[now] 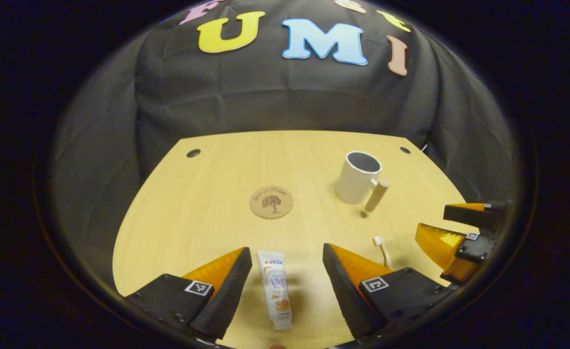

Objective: Put the toothbrush and toothpaste on the desktop into the cup, then pick up the cup and place it on the coaster on the desktop.

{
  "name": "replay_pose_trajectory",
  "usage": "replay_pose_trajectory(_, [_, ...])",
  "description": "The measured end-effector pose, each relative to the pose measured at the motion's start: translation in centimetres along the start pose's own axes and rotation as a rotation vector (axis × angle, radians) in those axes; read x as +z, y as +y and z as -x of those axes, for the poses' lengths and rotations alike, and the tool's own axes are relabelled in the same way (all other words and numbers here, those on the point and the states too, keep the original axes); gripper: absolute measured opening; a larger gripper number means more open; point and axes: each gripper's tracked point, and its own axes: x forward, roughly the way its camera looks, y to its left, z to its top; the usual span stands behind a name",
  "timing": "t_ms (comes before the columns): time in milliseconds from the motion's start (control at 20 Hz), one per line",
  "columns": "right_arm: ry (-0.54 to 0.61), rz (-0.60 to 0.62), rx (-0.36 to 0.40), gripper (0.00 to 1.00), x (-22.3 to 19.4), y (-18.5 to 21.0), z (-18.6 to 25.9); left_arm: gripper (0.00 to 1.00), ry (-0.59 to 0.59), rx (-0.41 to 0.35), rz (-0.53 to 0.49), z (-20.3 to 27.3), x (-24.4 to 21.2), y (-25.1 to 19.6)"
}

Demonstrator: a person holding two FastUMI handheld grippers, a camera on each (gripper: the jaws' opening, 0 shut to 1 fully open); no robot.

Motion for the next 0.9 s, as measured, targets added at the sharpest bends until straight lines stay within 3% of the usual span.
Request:
replay_pose_trajectory(250, [0.183, -0.040, 0.036, 0.92, -3.9, 0.8, -2.0, 0.97, 0.198, 0.020, -0.019, -0.2, -3.7, 1.1])
replay_pose_trajectory(300, [0.232, -0.043, 0.047, 0.96, -4.7, 0.9, -2.0, 0.97, 0.240, 0.021, -0.028, -0.1, -4.4, 1.3])
replay_pose_trajectory(400, [0.293, -0.048, 0.060, 0.93, -6.0, 1.4, -2.5, 0.97, 0.306, 0.022, -0.027, -0.1, -5.7, 1.4])
replay_pose_trajectory(800, [0.544, -0.017, 0.052, 0.94, -10.7, 1.7, -4.6, 0.98, 0.459, 0.011, 0.022, -0.5, -8.5, 1.5])
replay_pose_trajectory(900, [0.594, -0.014, 0.057, 0.88, -11.4, 1.9, -4.8, 0.98, 0.465, 0.006, 0.009, -0.7, -8.4, 1.3])
